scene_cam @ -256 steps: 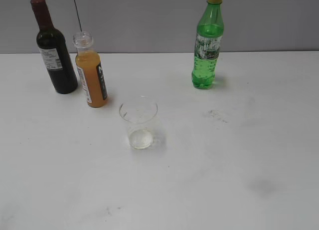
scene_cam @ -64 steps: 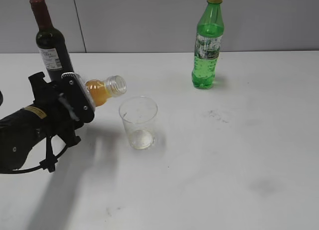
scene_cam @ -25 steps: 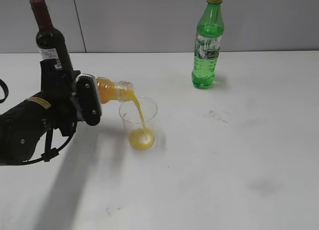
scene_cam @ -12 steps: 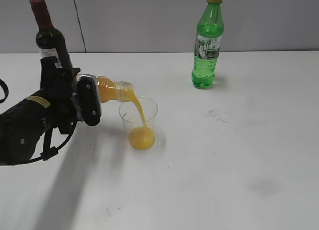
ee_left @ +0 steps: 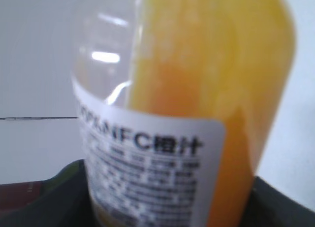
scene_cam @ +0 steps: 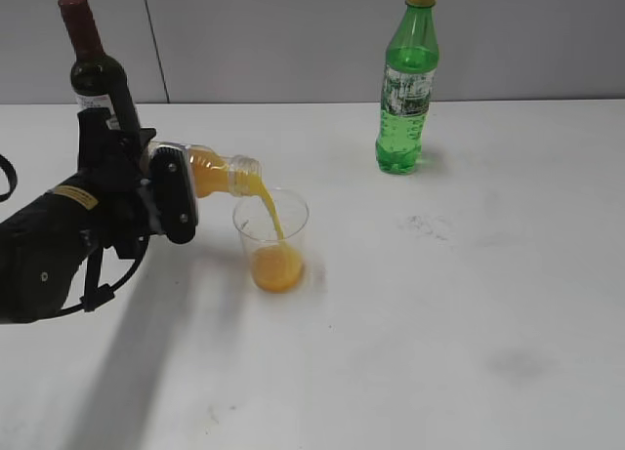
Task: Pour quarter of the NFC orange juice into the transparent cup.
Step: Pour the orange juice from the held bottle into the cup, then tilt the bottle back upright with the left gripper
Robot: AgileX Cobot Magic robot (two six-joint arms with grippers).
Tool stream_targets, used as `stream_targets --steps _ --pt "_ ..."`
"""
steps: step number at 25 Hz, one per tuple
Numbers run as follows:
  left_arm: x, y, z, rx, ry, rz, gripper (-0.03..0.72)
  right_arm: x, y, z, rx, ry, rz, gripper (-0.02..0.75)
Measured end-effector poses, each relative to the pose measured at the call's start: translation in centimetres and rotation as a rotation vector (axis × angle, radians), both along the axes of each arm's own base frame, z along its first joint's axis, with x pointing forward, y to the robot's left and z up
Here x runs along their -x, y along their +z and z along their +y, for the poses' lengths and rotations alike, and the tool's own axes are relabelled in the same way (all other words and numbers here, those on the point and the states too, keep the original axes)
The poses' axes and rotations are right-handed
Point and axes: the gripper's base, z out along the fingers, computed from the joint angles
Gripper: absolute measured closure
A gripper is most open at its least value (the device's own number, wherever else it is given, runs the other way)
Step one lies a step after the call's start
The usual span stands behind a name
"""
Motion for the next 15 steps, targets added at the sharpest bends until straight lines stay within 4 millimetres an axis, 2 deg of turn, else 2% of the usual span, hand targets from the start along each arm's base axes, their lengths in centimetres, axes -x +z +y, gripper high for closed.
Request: stream_targets --steps 6,15 --pt "-0.03 0.03 -0.01 0.039 0.012 0.003 0.22 0.0 0.0 0.0 0.0 0.0 0.0 0.166" --pt "0.05 0.14 -0.59 0.494 0.084 0.075 0.22 0.0 0.0 0.0 0.0 0.0 0.0 0.166"
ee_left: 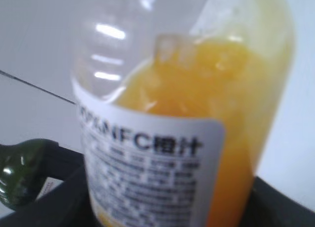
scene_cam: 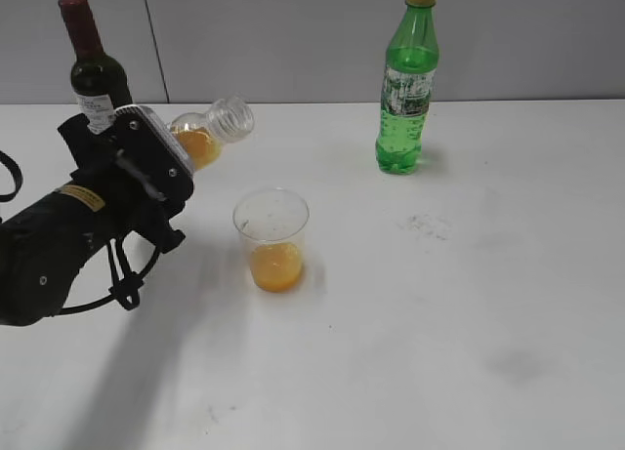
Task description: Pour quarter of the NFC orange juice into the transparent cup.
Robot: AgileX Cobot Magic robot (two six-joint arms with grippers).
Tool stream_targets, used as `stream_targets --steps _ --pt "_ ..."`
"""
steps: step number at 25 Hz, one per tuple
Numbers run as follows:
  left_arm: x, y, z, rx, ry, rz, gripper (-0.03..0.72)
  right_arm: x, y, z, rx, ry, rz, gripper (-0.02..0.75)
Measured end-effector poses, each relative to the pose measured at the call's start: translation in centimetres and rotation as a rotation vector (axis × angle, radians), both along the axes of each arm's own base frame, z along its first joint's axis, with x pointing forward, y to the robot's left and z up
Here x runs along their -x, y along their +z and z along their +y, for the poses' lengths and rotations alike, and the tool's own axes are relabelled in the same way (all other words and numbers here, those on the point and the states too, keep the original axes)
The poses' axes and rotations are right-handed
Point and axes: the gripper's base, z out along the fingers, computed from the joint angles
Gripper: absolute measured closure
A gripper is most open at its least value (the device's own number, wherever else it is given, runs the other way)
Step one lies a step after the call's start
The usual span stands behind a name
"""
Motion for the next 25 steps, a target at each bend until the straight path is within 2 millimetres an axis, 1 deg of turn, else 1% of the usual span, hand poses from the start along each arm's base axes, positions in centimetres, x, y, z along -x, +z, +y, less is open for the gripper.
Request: stream_targets --steps 5,7,10,12,14,20,23,25 --pt "-0.1 0.4 -0.2 0.341 0.052 0.033 0.22 0.0 0.0 0.0 0.0 0.0 0.0 0.166" --pt "-0.4 0.7 0.0 0.486 0.062 0.037 0.22 0.0 0.0 0.0 0.0 0.0 0.0 0.166" --pt "-1.2 1.2 0.7 0.69 0.074 0.015 0.219 0.0 0.0 0.0 0.0 0.0 0.0 0.166" --pt "-2.2 0.9 1.0 0.771 0.076 0.003 0.219 0.0 0.0 0.0 0.0 0.0 0.0 0.166" --pt "-3.3 0.4 1.2 0.82 0.066 0.003 0.219 0.0 0.0 0.0 0.0 0.0 0.0 0.166" --pt "-6.6 -2.7 1.0 0.981 0.052 0.079 0.219 0.0 0.0 0.0 0.0 0.0 0.0 0.166" --pt "-8.0 -4.0 0.8 1.002 0.034 0.099 0.219 0.0 0.0 0.0 0.0 0.0 0.0 0.166" --pt "-8.6 -4.8 0.6 0.998 0.015 0.114 0.219 0.0 0.0 0.0 -0.001 0.0 0.0 0.166"
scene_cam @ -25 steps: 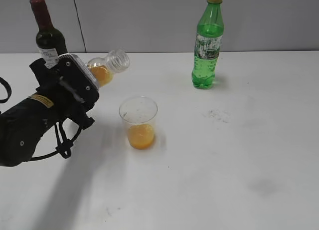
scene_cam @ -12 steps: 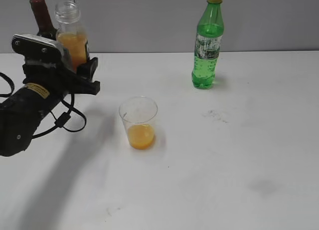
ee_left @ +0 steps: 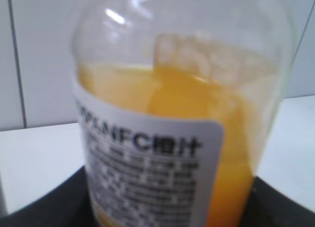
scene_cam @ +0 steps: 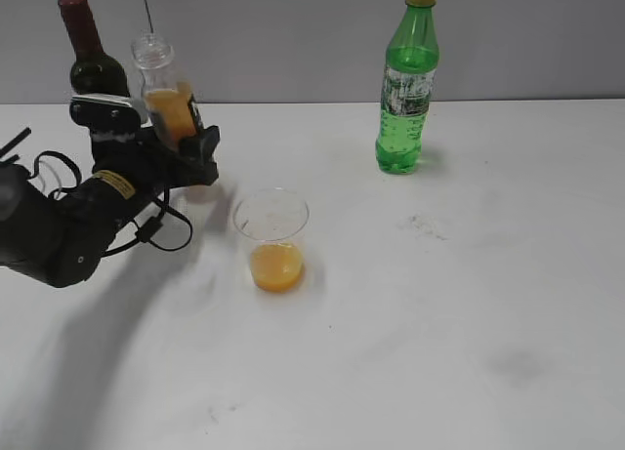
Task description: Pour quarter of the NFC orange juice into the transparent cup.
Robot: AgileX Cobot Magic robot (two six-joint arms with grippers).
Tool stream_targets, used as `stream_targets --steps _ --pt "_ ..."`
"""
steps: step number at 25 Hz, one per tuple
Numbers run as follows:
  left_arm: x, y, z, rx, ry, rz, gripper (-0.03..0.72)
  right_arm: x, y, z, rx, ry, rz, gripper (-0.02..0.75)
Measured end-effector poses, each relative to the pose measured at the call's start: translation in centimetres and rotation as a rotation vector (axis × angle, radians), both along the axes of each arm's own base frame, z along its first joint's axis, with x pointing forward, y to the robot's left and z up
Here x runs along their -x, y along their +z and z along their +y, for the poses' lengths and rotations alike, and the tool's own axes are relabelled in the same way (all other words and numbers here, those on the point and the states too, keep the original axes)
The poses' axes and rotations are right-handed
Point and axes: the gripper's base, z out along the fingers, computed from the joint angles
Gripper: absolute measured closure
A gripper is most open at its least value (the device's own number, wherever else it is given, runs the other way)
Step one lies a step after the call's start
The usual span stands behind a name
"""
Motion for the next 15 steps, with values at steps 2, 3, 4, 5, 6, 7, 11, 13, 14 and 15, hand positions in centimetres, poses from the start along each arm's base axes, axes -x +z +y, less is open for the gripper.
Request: stream_targets --steps 2,3,4,5,6,7,11,13,14,15 --pt "-0.4 -0.7 -0.2 -0.006 -0.02 0.001 0.219 0.0 0.0 0.0 0.0 0.0 0.0 0.166" --pt "-0.6 -1.0 -0.3 -0.008 -0.026 0.001 0.219 0.0 0.0 0.0 0.0 0.0 0.0 0.166" --pt "-0.8 -1.3 -0.4 -0.01 -0.032 0.002 0.219 0.0 0.0 0.0 0.0 0.0 0.0 0.166" --pt "-0.9 -1.6 -0.4 -0.012 -0.036 0.003 0.219 0.0 0.0 0.0 0.0 0.0 0.0 0.166" --pt "-1.0 -1.9 -0.4 -0.014 -0.036 0.006 0.219 0.0 0.0 0.0 0.001 0.0 0.0 0.166" --pt "-1.1 -2.0 -0.3 -0.015 -0.034 0.008 0.219 0.0 0.0 0.0 0.001 0.0 0.0 0.166" --pt "-1.0 -2.4 -0.2 -0.023 -0.046 0.015 0.19 0.0 0.0 0.0 0.001 0.0 0.0 0.166" --pt "-1.1 -2.1 -0.3 -0.013 -0.047 -0.008 0.074 0.0 0.0 0.0 0.001 0.0 0.0 0.166" --pt "-1.1 -2.1 -0.3 -0.012 -0.047 -0.011 0.053 0.0 0.0 0.0 0.001 0.0 0.0 0.166" --pt "-1.2 -2.1 -0.3 -0.012 -0.047 -0.012 0.041 0.0 0.0 0.0 0.001 0.0 0.0 0.166"
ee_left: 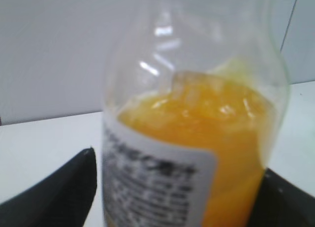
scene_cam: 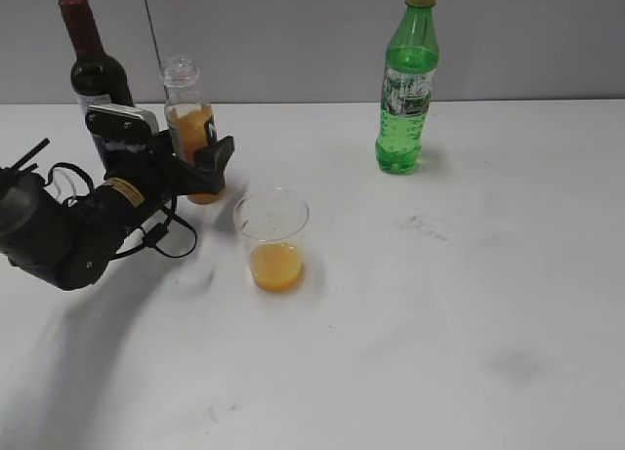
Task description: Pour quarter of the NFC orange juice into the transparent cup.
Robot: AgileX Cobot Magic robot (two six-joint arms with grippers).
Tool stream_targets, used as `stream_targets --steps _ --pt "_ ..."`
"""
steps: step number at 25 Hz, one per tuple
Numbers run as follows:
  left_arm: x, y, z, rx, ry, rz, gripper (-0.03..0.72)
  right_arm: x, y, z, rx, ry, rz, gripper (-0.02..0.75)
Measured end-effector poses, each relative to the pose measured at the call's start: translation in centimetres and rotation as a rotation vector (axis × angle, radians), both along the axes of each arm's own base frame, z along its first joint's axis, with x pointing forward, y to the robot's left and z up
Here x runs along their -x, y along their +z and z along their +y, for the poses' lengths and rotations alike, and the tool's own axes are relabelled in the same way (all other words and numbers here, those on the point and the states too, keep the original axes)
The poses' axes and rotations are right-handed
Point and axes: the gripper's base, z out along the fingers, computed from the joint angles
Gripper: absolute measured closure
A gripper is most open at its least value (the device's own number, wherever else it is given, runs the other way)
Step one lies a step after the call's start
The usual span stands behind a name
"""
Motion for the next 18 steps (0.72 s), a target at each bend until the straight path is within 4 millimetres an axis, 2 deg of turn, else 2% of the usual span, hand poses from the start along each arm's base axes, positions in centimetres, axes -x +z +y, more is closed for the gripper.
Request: stream_targets --steps 3,7,11,15,18 --pt "0.1 0.0 0.1 0.0 0.001 0.001 0.031 0.0 0.0 0.0 0.0 0.0 0.0 0.166" --pt "1.2 -0.1 0.5 -0.009 0.001 0.027 0.03 0.0 0.0 0.0 0.0 0.0 0.0 0.166" --pt "3.7 0.9 1.3 -0.027 0.0 0.064 0.029 0.0 0.0 0.0 0.0 0.0 0.0 0.166" --pt "6.8 3.0 2.5 -0.051 0.006 0.082 0.03 0.0 0.0 0.0 0.0 0.0 0.0 0.166" --pt "8.2 4.5 3.4 -0.087 0.041 0.164 0.034 0.0 0.0 0.0 0.0 0.0 0.0 0.166"
